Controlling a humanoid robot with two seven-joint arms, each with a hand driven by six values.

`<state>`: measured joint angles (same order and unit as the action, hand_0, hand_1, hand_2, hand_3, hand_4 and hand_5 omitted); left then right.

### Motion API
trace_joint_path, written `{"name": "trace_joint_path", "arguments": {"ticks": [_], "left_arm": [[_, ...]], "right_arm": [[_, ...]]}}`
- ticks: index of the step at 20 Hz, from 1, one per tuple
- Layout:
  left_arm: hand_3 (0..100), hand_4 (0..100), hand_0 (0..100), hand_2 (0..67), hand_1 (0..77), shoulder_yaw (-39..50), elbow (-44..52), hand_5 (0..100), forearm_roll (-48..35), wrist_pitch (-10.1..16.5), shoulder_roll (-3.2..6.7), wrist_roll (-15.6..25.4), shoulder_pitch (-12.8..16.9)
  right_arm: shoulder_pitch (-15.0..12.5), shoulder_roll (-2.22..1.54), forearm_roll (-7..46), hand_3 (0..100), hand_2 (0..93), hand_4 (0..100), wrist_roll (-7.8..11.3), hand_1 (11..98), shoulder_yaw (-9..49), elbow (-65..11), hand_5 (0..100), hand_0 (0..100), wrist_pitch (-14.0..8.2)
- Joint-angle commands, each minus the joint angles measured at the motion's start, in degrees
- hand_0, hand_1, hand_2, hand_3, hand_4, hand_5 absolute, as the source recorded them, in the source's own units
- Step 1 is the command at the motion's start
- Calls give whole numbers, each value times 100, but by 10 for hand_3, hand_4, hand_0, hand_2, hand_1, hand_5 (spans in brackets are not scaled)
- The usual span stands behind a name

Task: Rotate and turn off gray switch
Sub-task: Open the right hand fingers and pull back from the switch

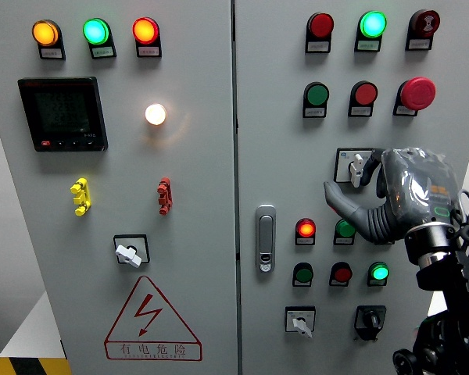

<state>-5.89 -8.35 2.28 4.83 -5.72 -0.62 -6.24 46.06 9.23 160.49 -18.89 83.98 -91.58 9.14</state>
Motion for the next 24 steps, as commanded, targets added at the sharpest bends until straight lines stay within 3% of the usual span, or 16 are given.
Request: {"name": "trace_joint_path", "arguments": {"ticks": [1, 7, 17, 19, 20, 23, 24], "left_arm": [[223, 119, 339, 123, 0, 0, 0, 122, 0, 0, 0, 0, 0], [223, 119, 338, 123, 0, 0, 0, 122, 0, 0, 0, 0, 0], [223, 119, 339, 123, 0, 0, 0, 122, 0, 0, 1, 0, 0], [223, 119, 339, 123, 0, 0, 0, 122, 0, 0, 0, 0, 0], [223, 119, 339, 123, 0, 0, 0, 122, 0, 0, 0, 0, 0], [223, 119, 339, 123, 0, 0, 0, 122, 0, 0, 0, 0, 0], [223, 119, 339, 123, 0, 0, 0, 122, 0, 0, 0, 0, 0]], "right_arm": [[-10, 0, 9, 897, 468, 1000, 0, 313, 13, -26, 981, 0, -9], [-97, 0, 9, 896, 459, 1000, 0, 316, 40, -211, 978, 0, -9], [-668, -9, 9, 873, 425, 1000, 61, 319, 119, -905, 954, 0, 0], [-730, -9, 9, 879, 406, 839, 79, 318, 154, -1019, 994, 0, 0], [-756, -9, 9, 871, 396, 780, 113, 318, 154, -1089, 964, 0, 0], [-897, -9, 9, 703, 366, 591, 306, 318, 189, -1318, 798, 0, 9], [-958, -9, 18, 612, 352, 487, 377, 320, 198, -1406, 686, 0, 9]]}}
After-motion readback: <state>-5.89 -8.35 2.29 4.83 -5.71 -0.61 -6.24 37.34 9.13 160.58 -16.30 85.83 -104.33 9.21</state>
